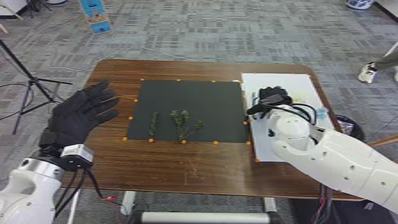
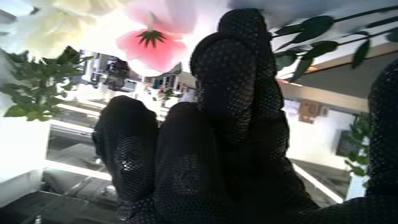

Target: Arrange flowers

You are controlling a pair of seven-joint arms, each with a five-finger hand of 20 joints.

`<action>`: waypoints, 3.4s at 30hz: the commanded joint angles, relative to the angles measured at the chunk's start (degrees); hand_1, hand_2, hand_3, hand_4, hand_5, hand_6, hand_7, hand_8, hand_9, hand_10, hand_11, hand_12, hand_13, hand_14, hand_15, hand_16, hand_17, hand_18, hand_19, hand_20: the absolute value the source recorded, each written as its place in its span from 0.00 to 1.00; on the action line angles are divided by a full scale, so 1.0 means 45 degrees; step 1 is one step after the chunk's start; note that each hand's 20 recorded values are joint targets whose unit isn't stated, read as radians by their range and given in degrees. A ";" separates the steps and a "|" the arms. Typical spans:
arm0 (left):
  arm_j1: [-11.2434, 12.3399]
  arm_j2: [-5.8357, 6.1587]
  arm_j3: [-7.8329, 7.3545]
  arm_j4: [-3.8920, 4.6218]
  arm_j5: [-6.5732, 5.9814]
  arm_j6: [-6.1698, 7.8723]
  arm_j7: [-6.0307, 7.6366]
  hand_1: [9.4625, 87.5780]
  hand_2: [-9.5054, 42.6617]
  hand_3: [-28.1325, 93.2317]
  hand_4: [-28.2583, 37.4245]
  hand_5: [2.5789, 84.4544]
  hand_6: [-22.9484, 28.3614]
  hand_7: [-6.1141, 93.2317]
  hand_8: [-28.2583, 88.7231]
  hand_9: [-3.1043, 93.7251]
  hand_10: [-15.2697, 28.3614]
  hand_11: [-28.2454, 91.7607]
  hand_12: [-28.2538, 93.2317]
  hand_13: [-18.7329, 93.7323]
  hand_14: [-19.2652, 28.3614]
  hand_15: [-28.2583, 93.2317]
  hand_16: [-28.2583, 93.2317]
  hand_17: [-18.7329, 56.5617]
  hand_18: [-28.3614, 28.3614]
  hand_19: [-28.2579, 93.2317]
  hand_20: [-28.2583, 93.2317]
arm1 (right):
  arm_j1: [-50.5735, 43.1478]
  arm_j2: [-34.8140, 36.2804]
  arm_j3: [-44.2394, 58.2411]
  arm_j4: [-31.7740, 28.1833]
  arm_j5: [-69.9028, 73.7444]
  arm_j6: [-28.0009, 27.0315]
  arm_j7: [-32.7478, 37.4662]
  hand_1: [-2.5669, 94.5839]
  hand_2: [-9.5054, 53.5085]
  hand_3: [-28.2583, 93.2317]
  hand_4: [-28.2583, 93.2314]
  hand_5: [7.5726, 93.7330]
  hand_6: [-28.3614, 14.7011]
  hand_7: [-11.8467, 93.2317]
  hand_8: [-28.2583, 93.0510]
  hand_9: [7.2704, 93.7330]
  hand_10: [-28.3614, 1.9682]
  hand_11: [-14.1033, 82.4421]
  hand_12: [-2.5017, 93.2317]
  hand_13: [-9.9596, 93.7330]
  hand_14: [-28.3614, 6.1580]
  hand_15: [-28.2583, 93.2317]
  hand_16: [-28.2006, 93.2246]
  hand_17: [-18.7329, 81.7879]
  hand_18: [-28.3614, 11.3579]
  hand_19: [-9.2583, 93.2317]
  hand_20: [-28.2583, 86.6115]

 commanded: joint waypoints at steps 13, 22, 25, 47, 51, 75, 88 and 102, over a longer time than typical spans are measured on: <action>0.0130 -0.0292 0.0012 -0.0119 -0.0003 0.0170 -0.0148 0.18 0.11 0.82 0.00 0.34 0.50 0.27 0.16 0.33 0.64 0.44 0.38 0.38 0.72 0.47 0.24 0.12 0.90 0.60 0.30 | -0.0130 -0.1375 -0.0888 0.0628 0.0407 -0.0300 -0.1526 0.44 0.00 0.85 0.01 0.83 0.70 0.56 0.34 0.93 0.64 0.75 0.40 0.93 0.74 0.95 0.55 0.77 0.20 1.00 0.88; 0.0034 -0.0268 0.0080 -0.0048 -0.0036 0.0078 -0.0194 0.18 0.12 0.82 0.00 0.34 0.50 0.27 0.16 0.33 0.64 0.44 0.38 0.38 0.72 0.47 0.24 0.12 0.90 0.61 0.30 | -0.0956 -0.1681 0.0111 -0.0360 0.1502 -0.0313 -0.1890 0.45 0.00 0.89 0.06 0.86 0.73 0.59 0.39 0.97 0.66 0.78 0.40 0.96 0.75 0.96 0.56 0.81 0.19 1.00 0.89; 0.0073 -0.0268 0.0086 -0.0061 -0.0049 0.0082 -0.0199 0.18 0.12 0.82 0.00 0.34 0.50 0.27 0.16 0.33 0.64 0.44 0.38 0.38 0.72 0.47 0.24 0.12 0.90 0.60 0.30 | -0.1238 -0.1773 0.0249 -0.0604 0.1518 -0.0221 -0.1986 0.45 0.00 0.89 0.07 0.86 0.73 0.59 0.40 0.97 0.67 0.78 0.40 0.96 0.75 0.96 0.56 0.81 0.19 1.00 0.90; 0.0145 -0.0155 0.0045 -0.0082 -0.0041 0.0008 -0.0196 0.18 0.12 0.82 0.00 0.34 0.50 0.27 0.16 0.33 0.64 0.44 0.38 0.38 0.72 0.47 0.24 0.12 0.90 0.60 0.30 | 0.1075 -0.0246 -0.2360 0.0302 -0.0839 0.0899 -0.0784 0.45 0.00 0.89 0.07 0.84 0.70 0.61 0.39 0.96 0.70 0.80 0.41 0.96 0.76 0.96 0.56 0.81 0.20 1.00 0.90; 0.0167 -0.0189 0.0065 -0.0084 -0.0032 0.0025 -0.0177 0.18 0.12 0.82 0.00 0.34 0.50 0.27 0.16 0.33 0.64 0.44 0.38 0.38 0.71 0.47 0.24 0.12 0.90 0.60 0.30 | 0.1224 0.0118 -0.2087 0.0084 -0.0897 0.1007 -0.0584 0.45 0.00 0.89 0.07 0.84 0.69 0.61 0.39 0.96 0.70 0.80 0.41 0.96 0.76 0.96 0.56 0.81 0.20 1.00 0.90; 0.0345 -0.0253 0.0015 -0.0203 -0.0038 0.0173 -0.0080 0.18 0.12 0.82 0.00 0.34 0.50 0.27 0.16 0.33 0.64 0.44 0.38 0.38 0.72 0.47 0.24 0.12 0.90 0.60 0.30 | 0.0170 0.0488 0.0800 -0.1655 0.0310 -0.0760 -0.0348 0.29 0.00 0.86 0.01 0.86 0.69 0.48 0.14 0.95 0.67 0.78 0.42 0.95 0.76 0.95 0.58 0.81 0.20 1.00 0.90; 0.0300 -0.0264 0.0014 -0.0166 -0.0052 0.0142 -0.0098 0.18 0.12 0.82 0.00 0.34 0.50 0.27 0.16 0.33 0.64 0.44 0.38 0.38 0.72 0.47 0.24 0.12 0.90 0.60 0.30 | -0.0208 0.0502 0.0793 -0.1012 0.0908 -0.2100 -0.0159 0.23 0.01 0.83 0.01 0.79 0.66 0.32 0.15 0.90 0.62 0.77 0.42 0.92 0.74 0.95 0.58 0.77 0.18 1.00 0.89; 0.0264 -0.0271 0.0065 -0.0145 -0.0068 0.0135 -0.0143 0.18 0.12 0.82 0.00 0.34 0.50 0.27 0.16 0.33 0.64 0.44 0.38 0.38 0.72 0.47 0.24 0.12 0.90 0.60 0.30 | -0.0845 -0.0091 0.0994 -0.1419 0.0756 -0.2028 -0.0962 0.30 0.03 0.85 0.03 0.82 0.67 0.36 0.15 0.91 0.63 0.77 0.41 0.93 0.74 0.95 0.57 0.78 0.18 1.00 0.89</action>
